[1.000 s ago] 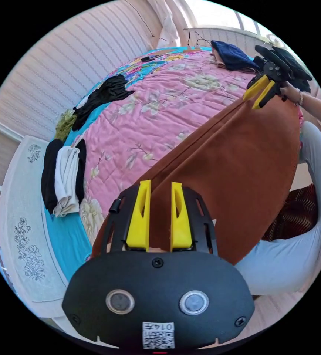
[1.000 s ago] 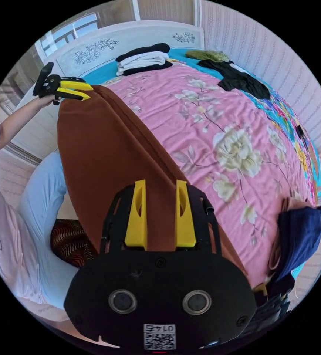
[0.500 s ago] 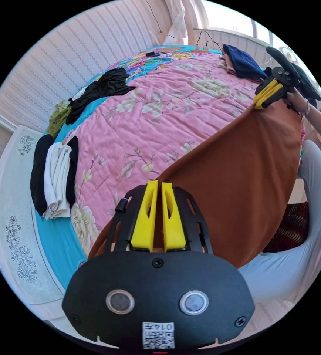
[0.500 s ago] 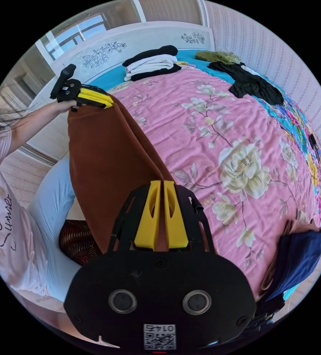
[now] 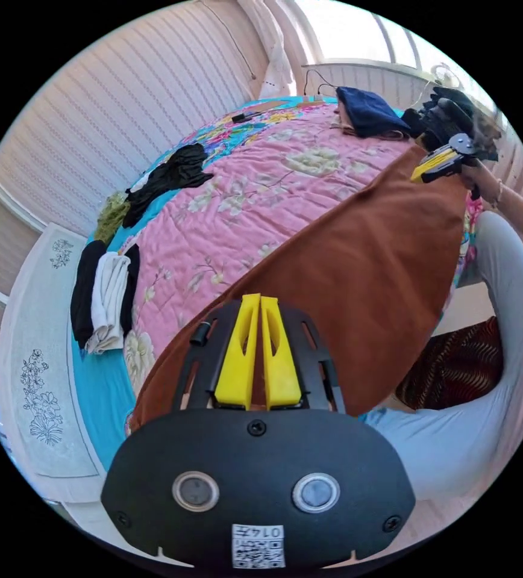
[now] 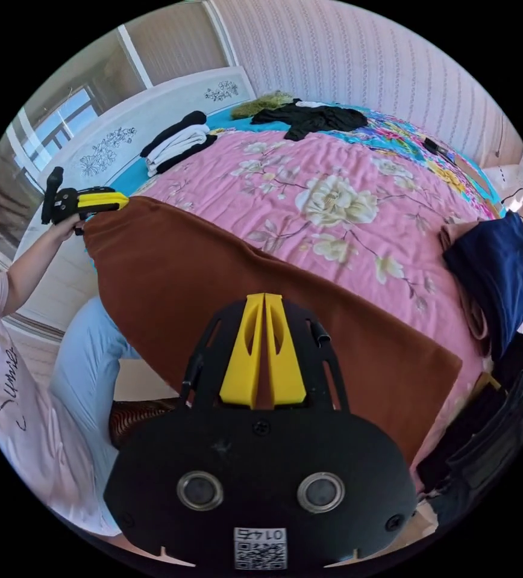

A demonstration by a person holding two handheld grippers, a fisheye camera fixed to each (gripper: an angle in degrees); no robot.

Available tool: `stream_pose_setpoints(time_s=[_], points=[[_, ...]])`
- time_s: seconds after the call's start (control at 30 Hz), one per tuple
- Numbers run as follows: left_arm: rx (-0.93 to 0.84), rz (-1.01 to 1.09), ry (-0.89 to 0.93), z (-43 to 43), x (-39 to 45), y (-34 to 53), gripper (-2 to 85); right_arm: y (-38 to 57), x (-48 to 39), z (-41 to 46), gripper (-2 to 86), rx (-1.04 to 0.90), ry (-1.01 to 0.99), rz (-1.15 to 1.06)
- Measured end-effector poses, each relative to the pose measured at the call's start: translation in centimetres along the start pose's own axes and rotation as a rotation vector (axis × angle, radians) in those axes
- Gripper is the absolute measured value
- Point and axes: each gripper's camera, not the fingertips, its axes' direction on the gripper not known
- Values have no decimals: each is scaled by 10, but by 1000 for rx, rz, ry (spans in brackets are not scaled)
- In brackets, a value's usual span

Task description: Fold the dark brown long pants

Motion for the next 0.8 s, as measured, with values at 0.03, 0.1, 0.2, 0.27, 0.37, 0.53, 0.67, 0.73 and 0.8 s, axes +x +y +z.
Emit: stream_pose_setpoints(time_s=[0.03, 0.1, 0.2, 0.27, 0.37, 0.53, 0.67, 0.73, 0.8], points=[[32, -8, 77, -4, 28, 4, -9, 4, -10, 4, 0, -28, -33, -21], [68, -43, 215, -1, 72, 8, -9, -1, -30, 13, -1, -57, -99, -77], [75, -107, 260, 13, 133, 7, -10, -28, -67, 34, -3, -84, -93, -191], [80, -178, 162, 19, 156, 7, -10, -48, -86, 44, -3, -87, -59, -248], [79, -216, 103, 34, 171, 13, -10, -75, -106, 71, -3, -109, 1, -280], [55, -212, 173, 64, 189, 24, -10, -74, -100, 123, -5, -241, 30, -258], [95, -252, 259, 53, 196, 26, -10, -75, -87, 99, -6, -209, -8, -272], [49, -231, 223, 72, 210, 28, -10, -71, -76, 123, -7, -298, -2, -271], [91, -222, 201, 74, 217, 30, -10, -62, -63, 134, -7, -283, -50, -223]])
